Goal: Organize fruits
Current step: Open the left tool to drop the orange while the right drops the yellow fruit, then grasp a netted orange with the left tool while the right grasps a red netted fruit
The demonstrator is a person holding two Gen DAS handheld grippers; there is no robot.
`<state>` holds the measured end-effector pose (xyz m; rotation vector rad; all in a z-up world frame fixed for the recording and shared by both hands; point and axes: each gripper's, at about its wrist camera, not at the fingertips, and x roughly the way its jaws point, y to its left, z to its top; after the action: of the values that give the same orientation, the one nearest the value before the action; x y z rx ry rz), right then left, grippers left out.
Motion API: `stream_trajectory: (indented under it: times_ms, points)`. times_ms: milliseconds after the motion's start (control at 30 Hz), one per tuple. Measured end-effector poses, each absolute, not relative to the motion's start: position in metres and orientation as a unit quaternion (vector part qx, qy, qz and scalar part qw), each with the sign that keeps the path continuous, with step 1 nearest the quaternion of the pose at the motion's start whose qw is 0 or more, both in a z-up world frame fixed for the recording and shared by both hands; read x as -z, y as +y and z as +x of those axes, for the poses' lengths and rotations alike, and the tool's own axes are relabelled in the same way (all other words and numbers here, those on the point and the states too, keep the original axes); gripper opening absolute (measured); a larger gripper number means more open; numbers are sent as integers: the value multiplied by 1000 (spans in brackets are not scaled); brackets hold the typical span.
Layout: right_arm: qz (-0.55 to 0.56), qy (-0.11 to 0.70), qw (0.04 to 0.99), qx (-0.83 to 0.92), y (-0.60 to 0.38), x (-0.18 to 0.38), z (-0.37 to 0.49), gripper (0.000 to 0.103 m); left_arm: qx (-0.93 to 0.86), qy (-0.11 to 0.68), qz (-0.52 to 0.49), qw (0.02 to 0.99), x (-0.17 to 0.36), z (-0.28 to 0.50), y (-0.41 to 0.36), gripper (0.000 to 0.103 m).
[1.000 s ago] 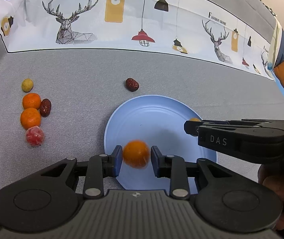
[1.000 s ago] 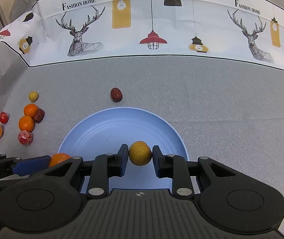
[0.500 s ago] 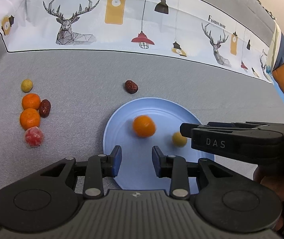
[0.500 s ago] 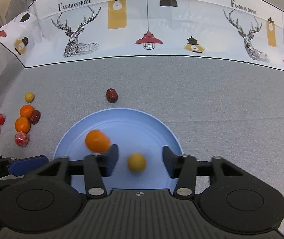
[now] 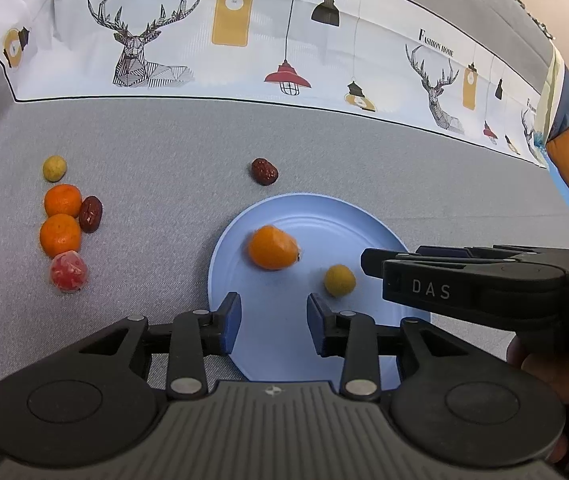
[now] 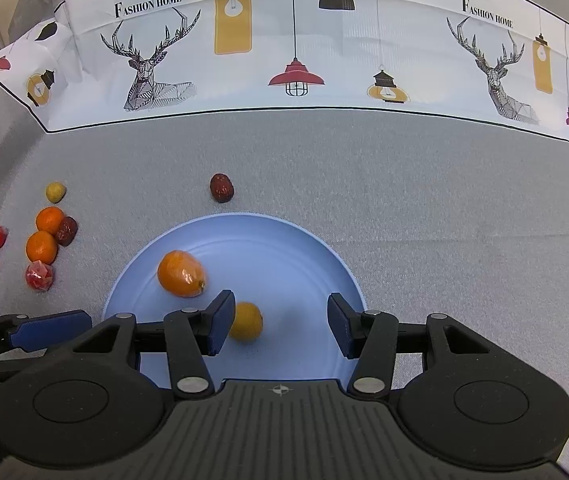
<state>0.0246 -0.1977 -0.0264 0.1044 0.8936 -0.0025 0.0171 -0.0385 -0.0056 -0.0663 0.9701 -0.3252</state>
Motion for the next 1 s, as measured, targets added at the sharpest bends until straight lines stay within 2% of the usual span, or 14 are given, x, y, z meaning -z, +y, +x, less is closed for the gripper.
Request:
stream_trajectory:
  times_ms: [1000]
  points:
    - [47, 435, 899, 5, -193, 28, 25, 54, 155, 464, -32, 872, 6, 16, -39, 40]
